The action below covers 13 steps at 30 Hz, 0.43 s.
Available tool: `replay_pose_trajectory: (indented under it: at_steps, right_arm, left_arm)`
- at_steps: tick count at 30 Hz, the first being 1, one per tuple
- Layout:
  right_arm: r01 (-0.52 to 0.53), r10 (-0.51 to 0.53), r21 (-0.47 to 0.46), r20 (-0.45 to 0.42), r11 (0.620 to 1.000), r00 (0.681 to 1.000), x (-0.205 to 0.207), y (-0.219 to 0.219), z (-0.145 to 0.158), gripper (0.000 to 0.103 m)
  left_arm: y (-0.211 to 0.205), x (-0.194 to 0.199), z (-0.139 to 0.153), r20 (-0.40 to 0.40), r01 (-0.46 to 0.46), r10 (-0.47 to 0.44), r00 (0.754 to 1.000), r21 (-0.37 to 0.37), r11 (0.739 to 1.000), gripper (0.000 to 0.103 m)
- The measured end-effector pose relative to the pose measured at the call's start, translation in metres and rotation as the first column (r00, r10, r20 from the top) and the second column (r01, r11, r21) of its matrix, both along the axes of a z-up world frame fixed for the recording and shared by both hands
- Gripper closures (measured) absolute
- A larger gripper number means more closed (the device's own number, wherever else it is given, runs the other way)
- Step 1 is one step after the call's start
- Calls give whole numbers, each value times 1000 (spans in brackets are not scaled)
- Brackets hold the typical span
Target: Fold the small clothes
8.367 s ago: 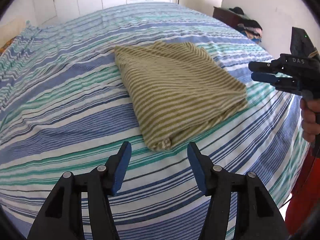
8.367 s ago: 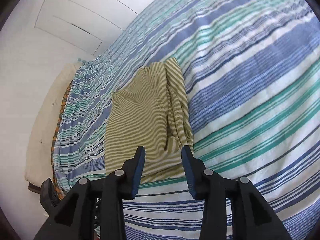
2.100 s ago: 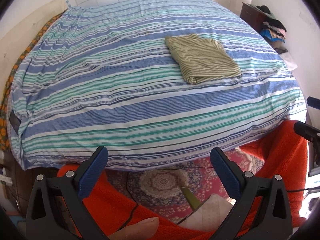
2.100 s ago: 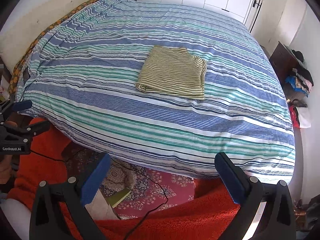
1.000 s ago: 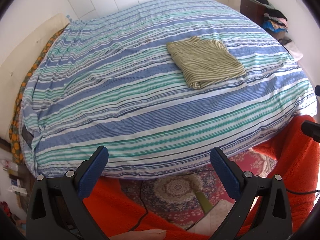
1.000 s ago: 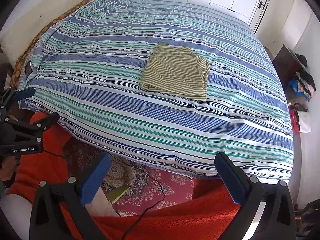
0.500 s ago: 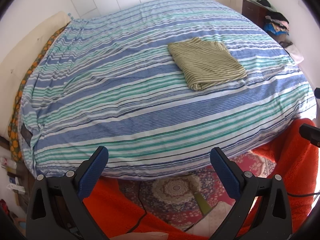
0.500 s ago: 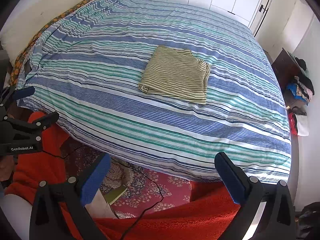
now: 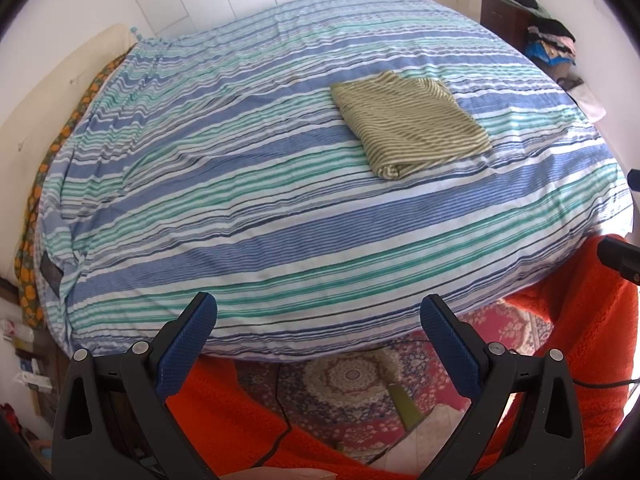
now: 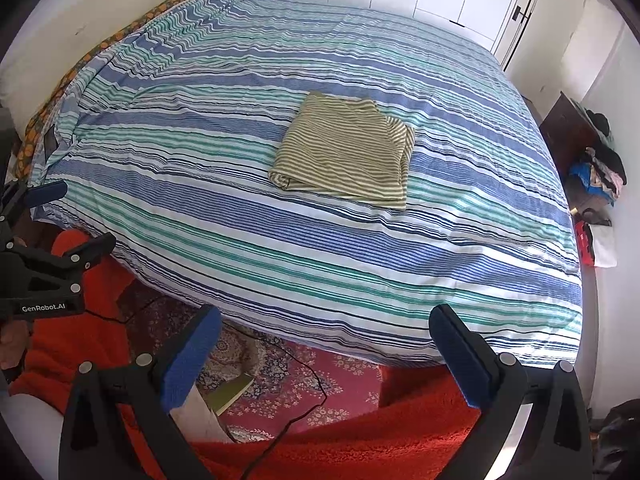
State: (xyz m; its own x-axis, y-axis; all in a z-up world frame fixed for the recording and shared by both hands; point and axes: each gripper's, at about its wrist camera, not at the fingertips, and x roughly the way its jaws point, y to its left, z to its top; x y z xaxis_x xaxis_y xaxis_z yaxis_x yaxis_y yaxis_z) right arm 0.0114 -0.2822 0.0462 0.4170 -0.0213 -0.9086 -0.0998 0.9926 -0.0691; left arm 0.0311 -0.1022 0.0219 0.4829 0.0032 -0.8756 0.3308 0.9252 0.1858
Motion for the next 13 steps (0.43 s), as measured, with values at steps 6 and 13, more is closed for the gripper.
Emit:
replay_pose_trajectory:
  at_steps: [6,13]
  right_arm:
    - [5,-5,0,-9,1000,1000,1,0,-5,1]
    - [11,-11,10,-11,1000,1000,3,0,-7,1]
  left_arm:
    - [-2,1,-3,-5,3,-3,1000,10,1000,1]
    - [-3,1,-3,14,5,-6,1000,14,1000,1]
